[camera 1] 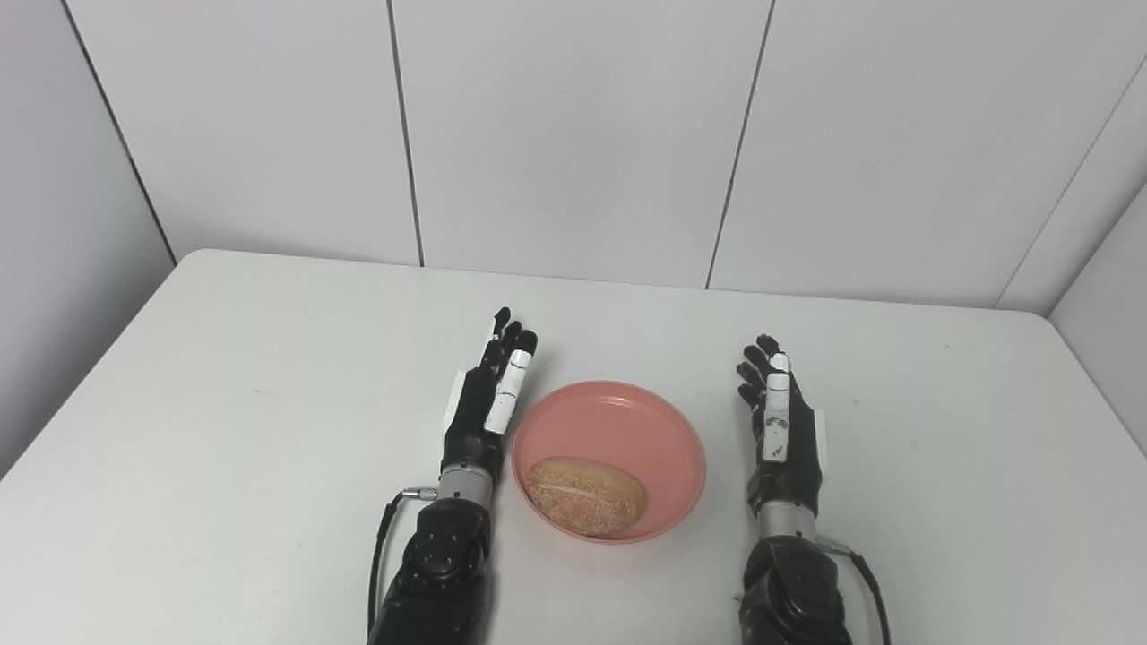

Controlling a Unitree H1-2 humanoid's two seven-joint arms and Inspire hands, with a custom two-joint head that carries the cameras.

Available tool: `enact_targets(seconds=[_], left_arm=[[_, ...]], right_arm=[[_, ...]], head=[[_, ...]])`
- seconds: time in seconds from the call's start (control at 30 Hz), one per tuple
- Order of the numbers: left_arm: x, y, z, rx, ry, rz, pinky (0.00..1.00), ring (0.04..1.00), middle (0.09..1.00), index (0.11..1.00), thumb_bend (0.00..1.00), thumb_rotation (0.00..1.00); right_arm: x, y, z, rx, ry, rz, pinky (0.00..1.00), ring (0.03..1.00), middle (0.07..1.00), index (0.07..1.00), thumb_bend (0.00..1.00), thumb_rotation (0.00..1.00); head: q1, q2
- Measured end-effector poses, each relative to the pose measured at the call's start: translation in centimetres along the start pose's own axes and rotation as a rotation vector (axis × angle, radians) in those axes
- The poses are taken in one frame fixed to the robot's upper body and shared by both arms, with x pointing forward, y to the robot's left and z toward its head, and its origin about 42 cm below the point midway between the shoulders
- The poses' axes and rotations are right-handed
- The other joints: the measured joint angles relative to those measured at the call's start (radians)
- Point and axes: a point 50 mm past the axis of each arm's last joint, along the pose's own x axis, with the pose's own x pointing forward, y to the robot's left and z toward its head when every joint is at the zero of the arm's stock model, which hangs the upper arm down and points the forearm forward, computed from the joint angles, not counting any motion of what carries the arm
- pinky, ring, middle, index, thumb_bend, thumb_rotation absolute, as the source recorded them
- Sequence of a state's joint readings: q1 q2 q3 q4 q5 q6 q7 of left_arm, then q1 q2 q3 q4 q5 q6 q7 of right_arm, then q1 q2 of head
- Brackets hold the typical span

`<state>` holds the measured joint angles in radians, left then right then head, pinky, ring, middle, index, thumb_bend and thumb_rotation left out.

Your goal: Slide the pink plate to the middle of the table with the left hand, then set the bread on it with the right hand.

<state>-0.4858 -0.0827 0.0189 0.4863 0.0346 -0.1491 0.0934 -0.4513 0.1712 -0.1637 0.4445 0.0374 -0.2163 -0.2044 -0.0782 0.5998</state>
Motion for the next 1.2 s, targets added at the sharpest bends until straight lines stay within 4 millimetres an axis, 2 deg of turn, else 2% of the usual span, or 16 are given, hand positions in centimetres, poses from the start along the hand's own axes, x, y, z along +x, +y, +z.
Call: enact_targets(seconds=[0.33, 0.83, 1.2], left_arm=[[-0.7, -0.4, -0.2, -0.014, 0.005, 0.017, 1.0, 1.0, 0.989, 1.0, 0.72, 0.89], [-0.8, -0.6, -0.3, -0.015, 0.015, 0.026, 1.0, 1.0, 0.99, 1.0, 0.73, 0.88], [-0.8, -0.6, -0.3, -0.017, 0.015, 0.028, 1.0, 1.0, 0.985, 1.0, 0.73, 0.86]], right_arm=[[-0.3, 0.7, -0.6, -0.03, 0.0, 0.004, 1.0, 0.957, 0.935, 0.913, 0.8, 1.0], [-0.3, 1.2, -0.8, -0.065, 0.025, 0.106, 1.0, 0.95, 0.923, 0.911, 0.81, 1.0], [-0.3, 1.3, -0.8, -0.066, 0.039, 0.115, 1.0, 0.94, 0.918, 0.908, 0.81, 1.0]], head=[[0.002, 0.003], [0.005, 0.003], [0.005, 0.003]])
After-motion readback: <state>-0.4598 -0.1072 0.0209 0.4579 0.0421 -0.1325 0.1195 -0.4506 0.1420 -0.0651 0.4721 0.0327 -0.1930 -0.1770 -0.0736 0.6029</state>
